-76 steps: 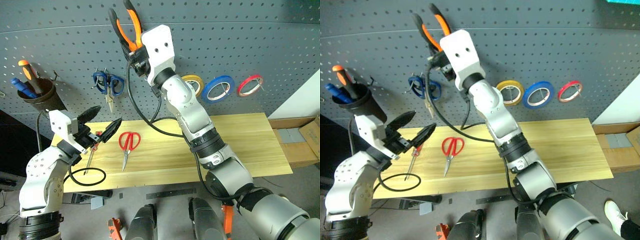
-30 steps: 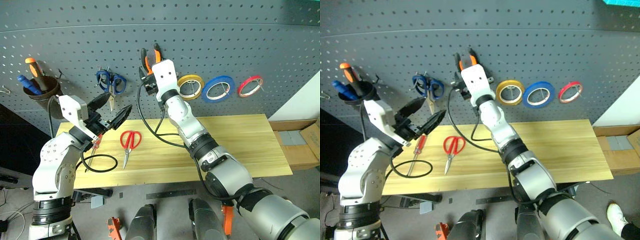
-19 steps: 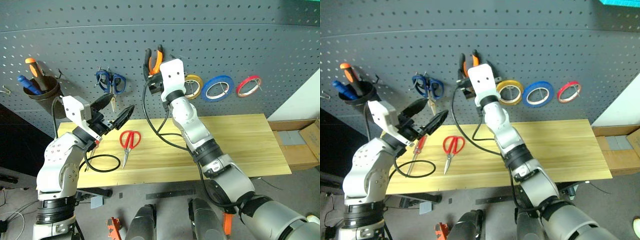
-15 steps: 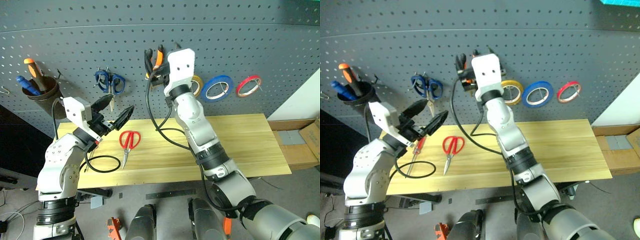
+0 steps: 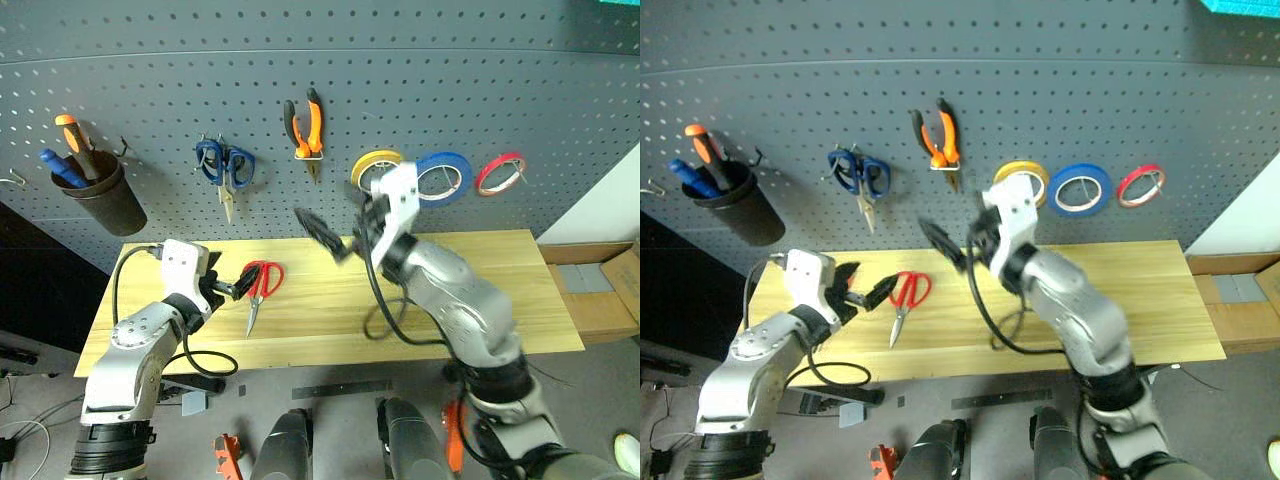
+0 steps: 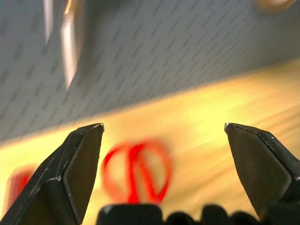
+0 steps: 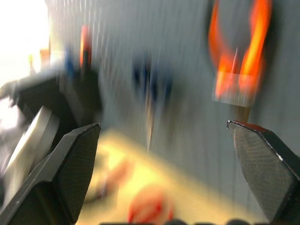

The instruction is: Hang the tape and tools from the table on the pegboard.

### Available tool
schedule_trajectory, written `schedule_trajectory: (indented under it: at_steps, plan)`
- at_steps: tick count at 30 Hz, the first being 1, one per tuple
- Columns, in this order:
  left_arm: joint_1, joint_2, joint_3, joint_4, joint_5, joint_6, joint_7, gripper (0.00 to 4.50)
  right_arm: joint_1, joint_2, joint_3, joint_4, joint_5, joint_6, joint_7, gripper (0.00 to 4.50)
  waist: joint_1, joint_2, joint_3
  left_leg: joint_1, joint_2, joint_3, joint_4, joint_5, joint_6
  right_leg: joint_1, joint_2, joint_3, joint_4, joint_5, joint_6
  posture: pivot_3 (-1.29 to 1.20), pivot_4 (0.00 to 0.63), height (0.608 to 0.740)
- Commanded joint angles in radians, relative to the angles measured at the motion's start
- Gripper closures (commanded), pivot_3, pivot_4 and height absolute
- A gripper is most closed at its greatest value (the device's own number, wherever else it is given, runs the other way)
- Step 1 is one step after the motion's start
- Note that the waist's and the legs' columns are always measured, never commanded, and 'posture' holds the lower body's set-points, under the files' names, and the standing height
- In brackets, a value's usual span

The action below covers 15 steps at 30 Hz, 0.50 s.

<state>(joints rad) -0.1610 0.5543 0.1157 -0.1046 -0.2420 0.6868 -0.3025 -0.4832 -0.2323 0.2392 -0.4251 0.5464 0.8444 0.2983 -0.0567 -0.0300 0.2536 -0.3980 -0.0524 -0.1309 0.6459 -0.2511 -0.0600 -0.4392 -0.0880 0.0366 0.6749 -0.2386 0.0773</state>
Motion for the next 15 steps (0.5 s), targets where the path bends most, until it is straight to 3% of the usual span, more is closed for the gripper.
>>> schedule_trajectory:
  at_steps: [1, 8, 15]
  plan:
    - [-0.037, 0.003, -0.048, 0.033, 0.059, 0.107, 0.036, 0.02, 0.016, -0.024, 0.019, -0.106, 0.062, 0.134, 0.016, 0.00, -0.006, 0.000, 0.000, 0.000, 0.000, 0.001, 0.000, 0.000, 0.000, -0.001, 0.000, 0.000, 0.000, 0.000, 0.000, 0.00, 0.258, 0.740]
    - [-0.118, -0.058, -0.091, 0.156, 0.065, 0.199, 0.032, 0.02, 0.011, -0.021, 0.048, -0.124, 0.026, 0.206, -0.006, 0.00, -0.004, -0.001, 0.001, 0.000, 0.001, 0.001, 0.000, 0.000, 0.000, 0.000, 0.001, -0.001, 0.000, 0.000, 0.000, -0.02, 0.268, 0.740]
    - [-0.191, -0.113, -0.090, 0.298, 0.085, 0.185, 0.045, 0.02, 0.000, -0.021, 0.064, -0.127, 0.001, 0.211, -0.004, 0.00, -0.002, -0.002, 0.001, -0.001, 0.002, 0.001, 0.000, 0.000, 0.000, 0.000, 0.000, -0.001, -0.001, 0.000, 0.000, -0.03, 0.268, 0.740]
